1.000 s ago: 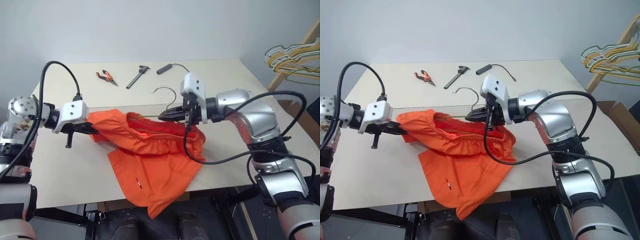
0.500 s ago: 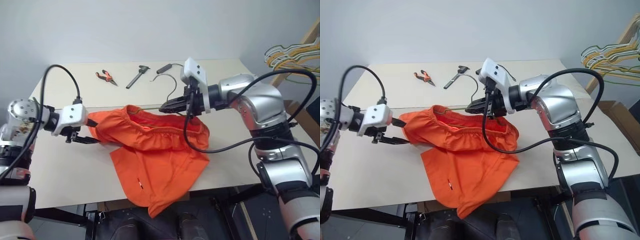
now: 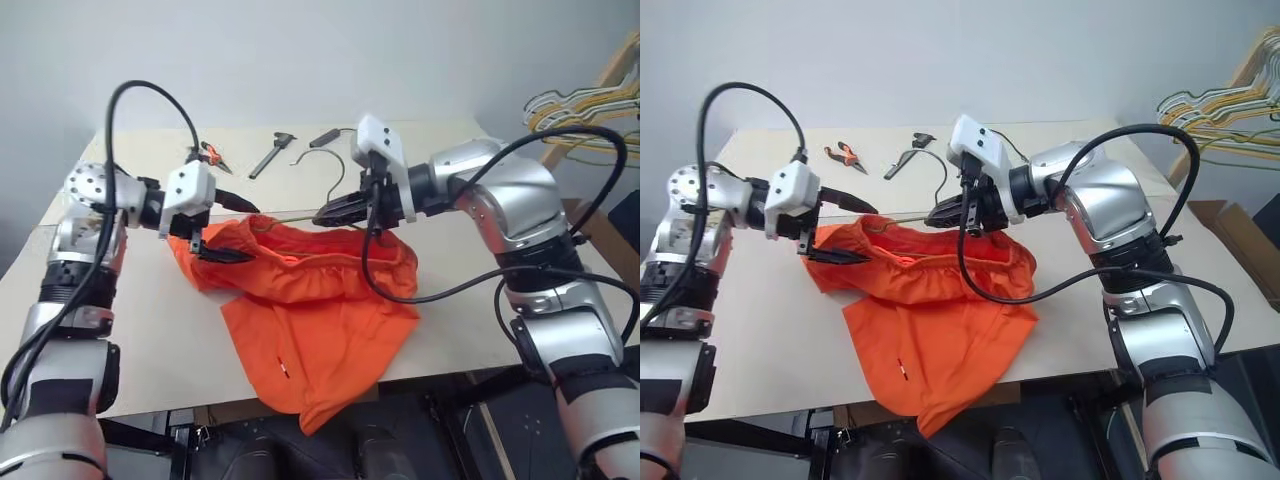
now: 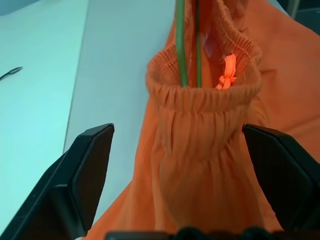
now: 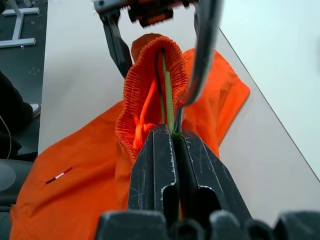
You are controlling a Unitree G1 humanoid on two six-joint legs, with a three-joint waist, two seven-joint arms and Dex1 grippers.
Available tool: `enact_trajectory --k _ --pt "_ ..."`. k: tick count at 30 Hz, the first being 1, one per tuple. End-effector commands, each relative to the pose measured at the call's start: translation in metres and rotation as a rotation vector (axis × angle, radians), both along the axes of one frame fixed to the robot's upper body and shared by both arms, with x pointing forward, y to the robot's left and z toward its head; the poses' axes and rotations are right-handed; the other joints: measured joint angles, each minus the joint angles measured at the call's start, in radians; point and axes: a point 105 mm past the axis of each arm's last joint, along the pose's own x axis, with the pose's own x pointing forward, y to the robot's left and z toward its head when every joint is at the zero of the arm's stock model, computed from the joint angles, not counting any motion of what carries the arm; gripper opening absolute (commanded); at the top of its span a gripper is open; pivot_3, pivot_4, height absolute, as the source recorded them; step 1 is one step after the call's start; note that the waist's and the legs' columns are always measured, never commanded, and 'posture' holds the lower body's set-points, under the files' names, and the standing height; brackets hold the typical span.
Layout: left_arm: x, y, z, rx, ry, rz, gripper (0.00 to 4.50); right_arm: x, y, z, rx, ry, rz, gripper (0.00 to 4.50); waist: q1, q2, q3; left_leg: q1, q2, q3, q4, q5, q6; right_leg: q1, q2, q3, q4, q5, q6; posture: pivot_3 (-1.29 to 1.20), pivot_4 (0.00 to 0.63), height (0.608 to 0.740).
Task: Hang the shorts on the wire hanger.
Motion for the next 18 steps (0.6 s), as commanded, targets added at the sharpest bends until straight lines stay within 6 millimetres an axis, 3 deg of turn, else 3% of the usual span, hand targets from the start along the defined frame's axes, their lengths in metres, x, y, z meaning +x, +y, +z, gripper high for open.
enact_trajectory --k 1,5,15,18 --pt "0.0088 -0.0053 0.0013 0.067 -0.035 -0.009 4.3 -0.0049 0.0035 0.0187 0.016 -0.073 0.034 0.0 -0.005 0.0 -0.001 0.0 0.0 0.0 0.0 0.0 0.0 0.0 0.0 0.0 0.0 0.0 0.0 -0.09 0.028 0.74" --pt "0.0096 -0.0078 -0.0015 0.09 -0.024 -0.042 3.3 -0.006 0.0039 0.0193 0.016 -0.074 0.038 0.0 -0.015 0.0 -0.001 0.0 0.0 0.0 0.0 0.0 0.0 0.0 0.0 0.0 0.0 0.0 0.0 -0.09 0.026 0.74" --pt "0.0092 -0.0072 -0.0005 0.082 -0.017 -0.049 0.13 -0.0066 0.0041 0.0209 0.023 -0.074 0.041 0.0 -0.035 0.0 -0.001 0.0 0.0 0.0 0.0 0.0 0.001 0.0 0.0 0.001 0.0 0.0 0.0 -0.09 0.025 0.74" --pt "0.0088 -0.0077 0.0 0.069 -0.015 -0.049 0.06 -0.0067 0.005 0.0205 0.022 -0.077 0.047 0.0 -0.035 0.0 -0.001 0.0 0.0 0.0 0.0 0.0 0.001 0.0 0.0 0.001 0.0 0.0 0.0 -0.09 0.025 0.74"
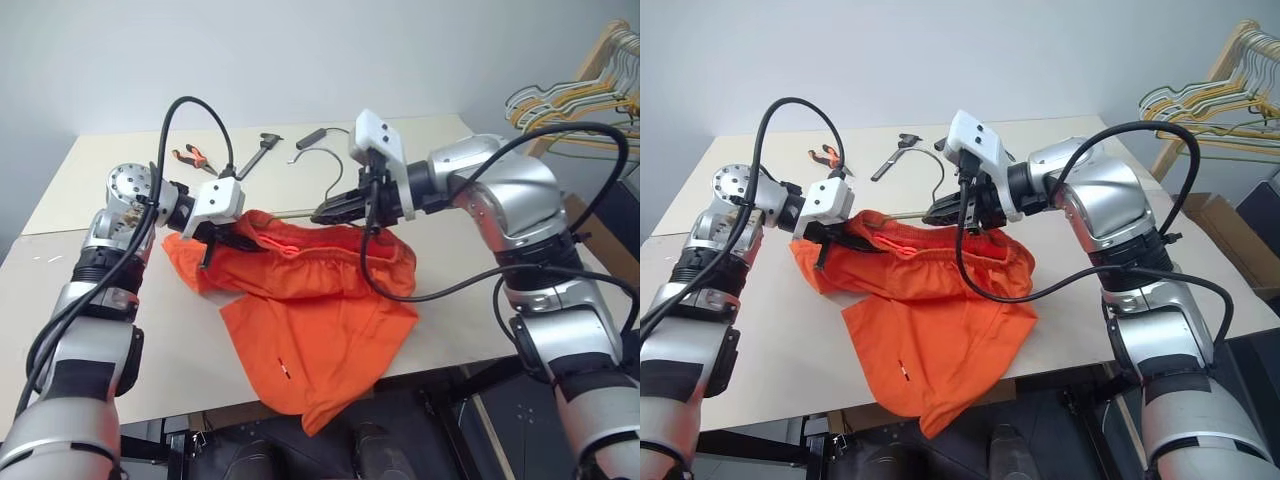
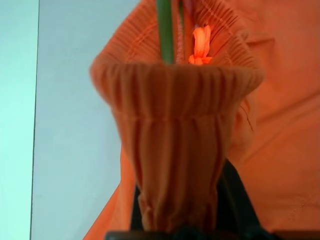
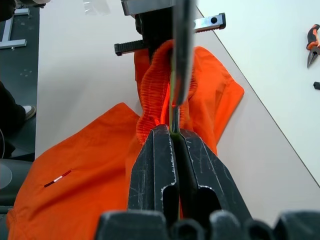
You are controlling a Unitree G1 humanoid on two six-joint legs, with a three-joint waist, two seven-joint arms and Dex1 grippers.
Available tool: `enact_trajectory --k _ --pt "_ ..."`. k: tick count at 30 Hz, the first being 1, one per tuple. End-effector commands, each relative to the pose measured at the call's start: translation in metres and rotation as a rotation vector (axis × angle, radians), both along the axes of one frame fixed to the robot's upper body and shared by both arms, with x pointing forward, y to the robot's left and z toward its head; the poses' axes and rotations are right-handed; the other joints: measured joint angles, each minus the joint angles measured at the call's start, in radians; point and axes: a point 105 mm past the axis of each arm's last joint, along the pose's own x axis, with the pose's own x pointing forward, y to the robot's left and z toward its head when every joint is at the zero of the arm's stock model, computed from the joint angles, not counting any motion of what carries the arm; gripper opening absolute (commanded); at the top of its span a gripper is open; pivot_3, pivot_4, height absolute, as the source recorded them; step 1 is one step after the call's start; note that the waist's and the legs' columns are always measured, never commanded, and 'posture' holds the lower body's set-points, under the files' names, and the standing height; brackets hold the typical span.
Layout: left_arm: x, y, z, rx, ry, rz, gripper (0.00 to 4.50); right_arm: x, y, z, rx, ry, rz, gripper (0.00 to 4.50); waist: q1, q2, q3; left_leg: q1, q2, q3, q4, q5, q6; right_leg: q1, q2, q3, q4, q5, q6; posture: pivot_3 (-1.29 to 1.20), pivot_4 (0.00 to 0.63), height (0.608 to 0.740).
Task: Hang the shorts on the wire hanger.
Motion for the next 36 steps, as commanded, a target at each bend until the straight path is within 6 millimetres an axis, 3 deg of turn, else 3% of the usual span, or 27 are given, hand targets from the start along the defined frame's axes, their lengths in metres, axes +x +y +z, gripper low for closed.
enact_trajectory --k 1,7,15,19,23,36 --pt "0.001 -0.002 0.018 -0.022 -0.046 -0.009 0.06 -0.007 0.005 0.02 0.022 -0.078 0.053 0.0 0.0 0.0 0.0 0.0 0.0 0.0 0.0 0.0 0.0 0.0 0.0 0.0 0.0 0.0 0.0 -0.09 0.025 0.74" --pt "0.0 -0.001 0.017 -0.05 -0.026 0.001 0.0 -0.005 -0.006 0.02 0.003 -0.101 0.019 1.81 0.0 0.0 0.0 0.0 0.0 0.0 0.0 0.0 0.0 0.0 0.0 0.0 0.0 0.0 0.0 -0.11 0.031 0.74" --pt "-0.003 0.008 0.014 -0.062 -0.009 0.028 0.0 -0.017 -0.059 0.04 0.027 -0.138 -0.08 4.42 0.004 0.0 0.0 0.0 0.0 0.0 0.0 -0.003 0.005 0.0 0.0 0.0 0.0 0.0 0.0 -0.12 0.047 0.74" --pt "-0.004 0.011 0.012 -0.06 -0.005 0.035 0.0 -0.032 -0.079 0.029 -0.009 -0.116 -0.099 4.47 0.003 0.0 0.0 0.0 0.0 0.0 0.0 -0.003 0.006 0.0 -0.001 0.0 -0.001 0.0 0.0 -0.12 0.049 0.74" --pt "-0.004 0.01 0.013 -0.06 -0.007 0.038 0.0 -0.045 -0.088 0.003 -0.099 -0.085 -0.105 4.47 0.003 0.0 0.0 0.001 0.0 0.0 0.0 -0.003 0.006 0.0 0.0 0.001 -0.001 0.0 0.0 -0.12 0.049 0.74" --pt "-0.003 0.01 0.016 -0.053 -0.016 0.032 0.0 -0.015 -0.074 -0.046 -0.295 -0.194 -0.258 4.47 0.005 0.0 0.0 0.001 0.0 0.0 0.001 -0.003 0.006 0.0 -0.001 0.001 -0.001 0.0 0.0 -0.11 0.044 0.74"
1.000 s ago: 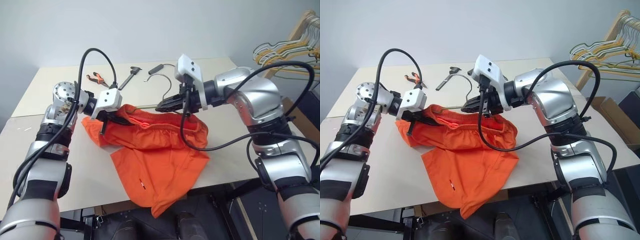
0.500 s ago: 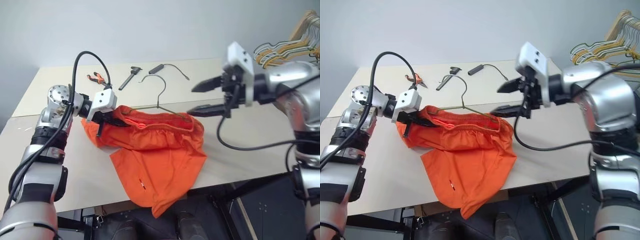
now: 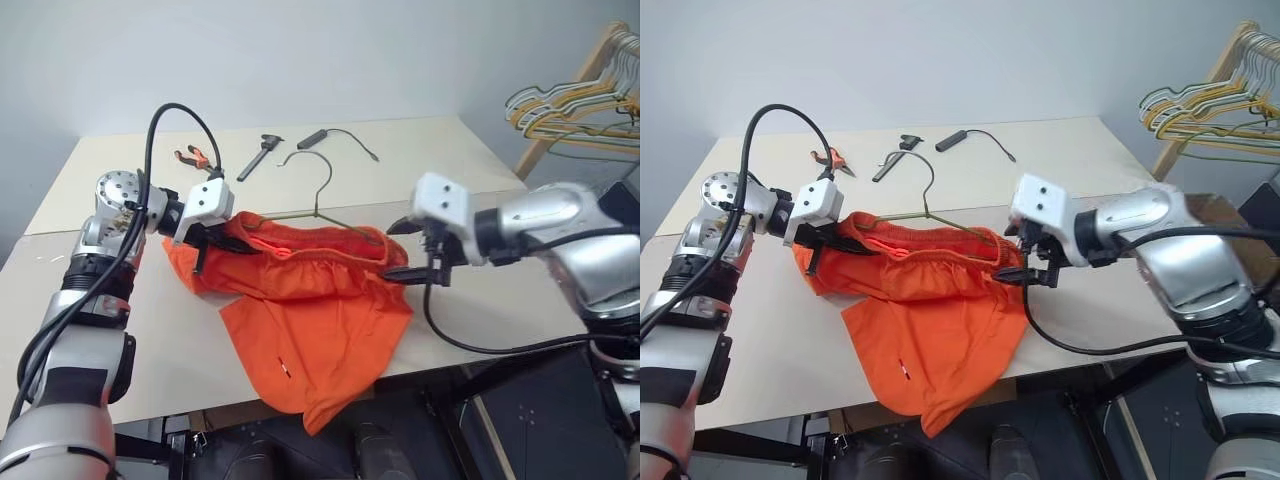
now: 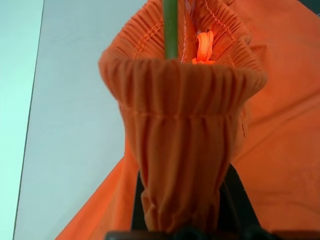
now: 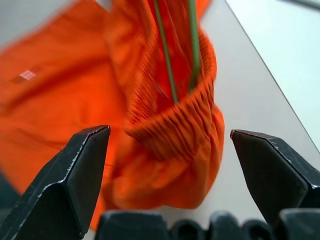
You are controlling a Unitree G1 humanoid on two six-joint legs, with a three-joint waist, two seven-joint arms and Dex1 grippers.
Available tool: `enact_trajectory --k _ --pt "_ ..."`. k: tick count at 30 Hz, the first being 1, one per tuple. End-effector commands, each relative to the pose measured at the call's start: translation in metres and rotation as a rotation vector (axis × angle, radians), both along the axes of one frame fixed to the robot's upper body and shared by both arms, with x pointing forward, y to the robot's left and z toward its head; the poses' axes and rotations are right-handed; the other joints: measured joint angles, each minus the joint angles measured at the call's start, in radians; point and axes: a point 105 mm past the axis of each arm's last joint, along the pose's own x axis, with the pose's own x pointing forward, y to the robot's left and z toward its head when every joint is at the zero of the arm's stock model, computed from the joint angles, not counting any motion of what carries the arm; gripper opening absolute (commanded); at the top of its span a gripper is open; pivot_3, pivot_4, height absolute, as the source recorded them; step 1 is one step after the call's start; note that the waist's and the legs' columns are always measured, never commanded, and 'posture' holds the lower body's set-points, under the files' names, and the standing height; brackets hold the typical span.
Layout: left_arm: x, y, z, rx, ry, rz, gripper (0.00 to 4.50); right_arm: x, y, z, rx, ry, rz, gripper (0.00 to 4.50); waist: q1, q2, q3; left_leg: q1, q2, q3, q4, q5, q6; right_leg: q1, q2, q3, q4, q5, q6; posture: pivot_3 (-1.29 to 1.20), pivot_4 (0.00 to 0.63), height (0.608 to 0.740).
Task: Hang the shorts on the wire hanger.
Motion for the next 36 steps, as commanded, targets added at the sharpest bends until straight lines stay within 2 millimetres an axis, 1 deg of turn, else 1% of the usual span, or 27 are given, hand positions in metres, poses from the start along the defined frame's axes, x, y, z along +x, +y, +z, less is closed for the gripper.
enact_trajectory --k 1,7,10,14,15,16,21,22,29,30,31,36 --pt "0.0 -0.001 0.02 -0.017 -0.065 -0.017 0.0 0.008 0.008 0.0 -0.018 -0.05 0.008 4.47 0.0 0.0 0.0 0.0 0.0 0.0 0.0 0.0 0.0 0.0 0.0 0.0 0.0 0.0 0.0 -0.11 0.044 0.74" --pt "0.0 -0.003 0.02 -0.015 -0.064 -0.024 0.0 0.025 0.018 -0.007 -0.039 -0.043 0.022 4.47 -0.002 0.0 0.0 0.0 0.0 0.0 0.0 0.0 0.0 0.0 0.0 0.0 0.0 0.0 0.0 -0.1 0.038 0.74" --pt "-0.001 -0.004 0.018 -0.01 -0.062 -0.029 0.0 0.03 0.022 -0.006 -0.028 -0.017 0.045 3.9 -0.002 0.0 0.0 0.0 0.0 0.0 0.0 0.0 0.0 0.0 0.0 0.0 0.0 0.0 0.0 -0.1 0.036 0.74" --pt "-0.004 -0.003 0.015 -0.006 -0.057 -0.036 0.0 0.037 0.018 -0.011 -0.08 0.003 0.074 2.56 -0.002 0.0 0.0 0.0 0.0 0.0 0.0 0.0 0.0 0.0 0.0 0.0 0.001 0.0 0.0 -0.1 0.033 0.74" --pt "-0.004 -0.003 0.015 -0.005 -0.056 -0.04 0.0 0.037 0.018 -0.012 -0.082 0.017 0.086 2.13 -0.001 0.0 0.0 0.0 0.0 0.0 0.0 0.0 0.0 0.0 0.0 -0.001 0.001 0.0 0.0 -0.1 0.032 0.74" --pt "-0.005 -0.003 0.015 -0.004 -0.056 -0.042 0.0 0.037 0.019 -0.012 -0.077 0.034 0.101 1.87 -0.002 0.0 0.0 0.0 0.0 0.0 0.0 0.0 0.0 0.0 0.0 -0.001 0.001 0.0 0.0 -0.1 0.032 0.74" --pt "-0.008 -0.004 0.013 0.008 -0.055 -0.056 0.0 0.034 0.024 -0.008 -0.051 0.081 0.163 0.13 -0.004 0.0 0.0 0.0 0.0 0.0 0.0 0.001 -0.001 0.0 0.0 -0.001 0.001 0.0 0.0 -0.09 0.027 0.74" --pt "-0.008 -0.004 0.012 0.01 -0.055 -0.058 0.0 0.033 0.024 -0.007 -0.045 0.09 0.173 0.02 -0.004 0.0 0.0 0.0 0.0 -0.001 0.0 0.001 -0.001 0.0 0.0 -0.001 0.001 0.0 0.0 -0.09 0.027 0.74" --pt "-0.012 -0.005 0.01 0.013 -0.055 -0.08 0.0 0.024 0.025 -0.002 0.024 0.177 0.216 0.02 -0.004 0.001 -0.001 0.0 0.0 -0.001 0.0 0.001 -0.001 0.0 0.0 -0.001 0.002 0.0 0.0 -0.1 0.025 0.74" --pt "-0.012 -0.006 0.01 0.003 -0.059 -0.083 0.6 0.023 0.024 -0.002 0.032 0.19 0.214 0.0 -0.004 0.001 -0.001 0.0 0.0 0.0 0.0 0.001 -0.001 0.0 0.0 -0.001 0.002 0.0 0.0 -0.1 0.025 0.74" --pt "-0.013 -0.007 0.012 -0.013 -0.06 -0.085 0.78 0.021 0.023 -0.002 0.042 0.201 0.206 0.0 -0.004 0.001 -0.001 0.0 0.0 0.0 0.0 0.001 -0.001 0.0 0.0 -0.001 0.002 0.0 0.0 -0.1 0.029 0.74" --pt "-0.011 -0.01 0.028 -0.108 -0.091 -0.068 2.34 0.01 0.011 -0.008 0.102 0.278 0.154 0.0 0.001 0.001 -0.001 0.0 0.0 -0.001 0.0 0.001 -0.001 0.0 0.0 -0.001 0.002 0.0 0.0 -0.11 0.036 0.74"
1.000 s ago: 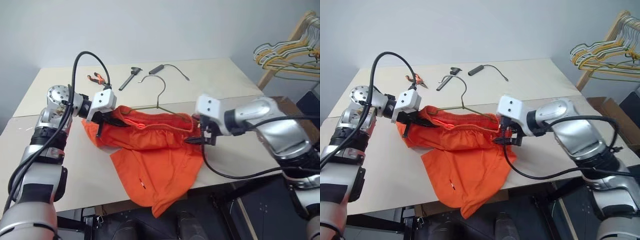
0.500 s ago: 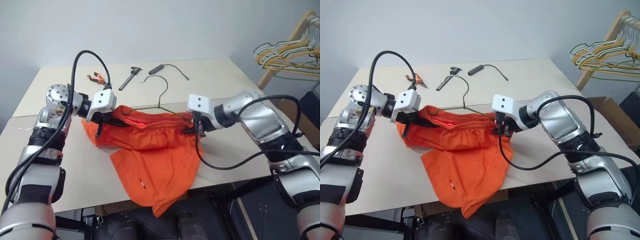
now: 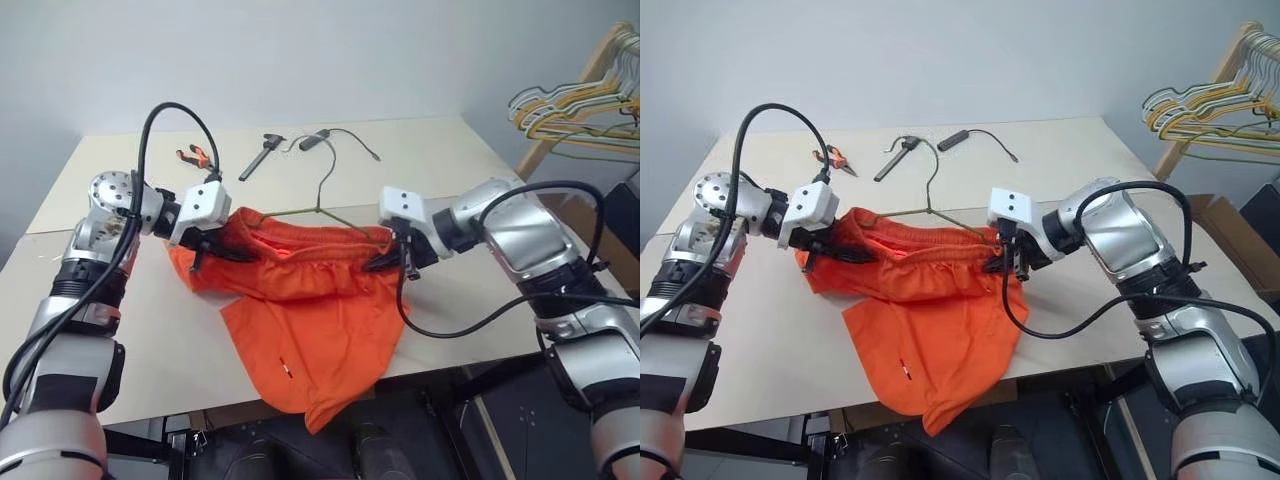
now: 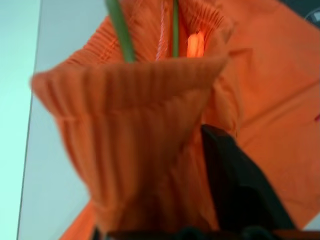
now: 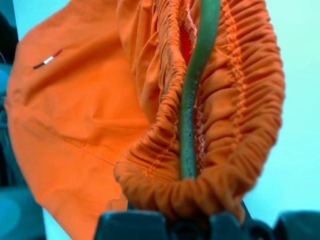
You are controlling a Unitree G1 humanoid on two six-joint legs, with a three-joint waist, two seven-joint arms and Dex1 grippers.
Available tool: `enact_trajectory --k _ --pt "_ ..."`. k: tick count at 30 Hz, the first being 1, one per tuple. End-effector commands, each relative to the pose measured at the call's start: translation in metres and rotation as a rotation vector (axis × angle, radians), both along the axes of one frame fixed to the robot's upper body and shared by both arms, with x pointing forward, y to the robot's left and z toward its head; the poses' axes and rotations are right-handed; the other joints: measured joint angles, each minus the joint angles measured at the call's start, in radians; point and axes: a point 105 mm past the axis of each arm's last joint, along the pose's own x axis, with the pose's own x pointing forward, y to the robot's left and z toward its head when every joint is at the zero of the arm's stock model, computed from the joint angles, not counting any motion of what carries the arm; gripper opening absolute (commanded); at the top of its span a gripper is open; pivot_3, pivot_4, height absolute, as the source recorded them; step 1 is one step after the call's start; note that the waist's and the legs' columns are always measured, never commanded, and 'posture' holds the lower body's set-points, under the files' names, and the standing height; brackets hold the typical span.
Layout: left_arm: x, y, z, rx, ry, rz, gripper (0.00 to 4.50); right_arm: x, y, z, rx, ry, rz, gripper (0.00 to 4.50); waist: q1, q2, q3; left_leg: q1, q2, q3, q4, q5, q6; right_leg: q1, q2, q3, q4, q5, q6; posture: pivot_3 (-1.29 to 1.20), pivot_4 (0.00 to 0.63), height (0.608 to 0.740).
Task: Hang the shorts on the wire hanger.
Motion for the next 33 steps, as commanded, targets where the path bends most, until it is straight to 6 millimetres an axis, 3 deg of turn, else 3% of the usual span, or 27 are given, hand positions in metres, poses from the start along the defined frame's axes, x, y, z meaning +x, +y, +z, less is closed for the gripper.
enact_trajectory --k 1,7,10,12,16,21,28,33 --pt "0.001 -0.006 0.025 -0.108 -0.071 0.0 2.61 -0.013 -0.008 0.013 0.091 0.021 -0.034 0.0 0.002 0.0 0.0 0.0 0.0 0.0 0.0 0.0 0.0 0.0 0.0 0.0 0.0 0.0 0.0 -0.11 0.04 0.74" --pt "0.003 -0.002 0.062 -0.341 -0.119 0.094 4.45 -0.036 -0.037 0.0 0.151 0.119 -0.204 0.0 0.002 0.0 0.0 0.0 0.0 0.0 0.0 0.0 0.0 0.0 0.0 0.0 0.0 0.0 0.0 -0.13 0.055 0.74" --pt "0.002 -0.009 0.103 -0.676 -0.09 0.203 4.45 -0.049 -0.06 -0.01 0.169 0.16 -0.375 0.0 0.008 0.0 0.0 0.0 0.0 -0.002 0.0 -0.001 0.001 0.0 0.0 0.0 -0.001 0.0 0.0 -0.15 0.065 0.74" --pt "-0.011 -0.016 0.116 -0.803 -0.024 0.2 4.45 -0.054 -0.073 -0.015 0.174 0.162 -0.496 0.0 0.009 0.0 0.0 0.0 0.0 -0.008 0.001 -0.001 0.002 0.001 -0.001 0.0 -0.001 0.0 0.0 -0.16 0.068 0.74" --pt "-0.045 -0.038 0.118 -0.894 0.105 0.149 4.45 -0.061 -0.099 -0.012 0.238 0.163 -0.717 0.0 0.001 0.0 0.0 0.003 0.0 -0.01 0.001 -0.002 0.003 0.003 -0.001 0.003 -0.001 0.001 0.001 -0.19 0.075 0.74" --pt "-0.064 -0.06 0.124 -0.949 0.156 0.116 4.45 -0.07 -0.134 -0.002 0.275 0.14 -0.945 0.0 -0.002 0.0 0.0 0.018 -0.001 -0.011 -0.003 -0.003 0.003 0.016 -0.001 0.003 -0.007 0.0 0.001 -0.22 0.083 0.74" --pt "-0.068 -0.079 0.123 -0.938 0.15 0.096 4.45 -0.074 -0.186 0.007 0.254 0.115 -1.182 0.0 -0.01 0.0 0.0 0.022 -0.003 -0.01 -0.004 -0.003 0.003 0.02 -0.001 0.004 -0.008 0.0 0.001 -0.27 0.096 0.74" --pt "-0.058 -0.084 0.123 -0.95 0.116 0.118 4.45 -0.071 -0.223 0.013 0.191 0.092 -1.374 0.0 -0.033 0.0 0.0 0.022 -0.003 -0.01 -0.005 -0.003 0.004 0.02 -0.001 0.005 -0.009 0.0 0.0 -0.29 0.1 0.74"
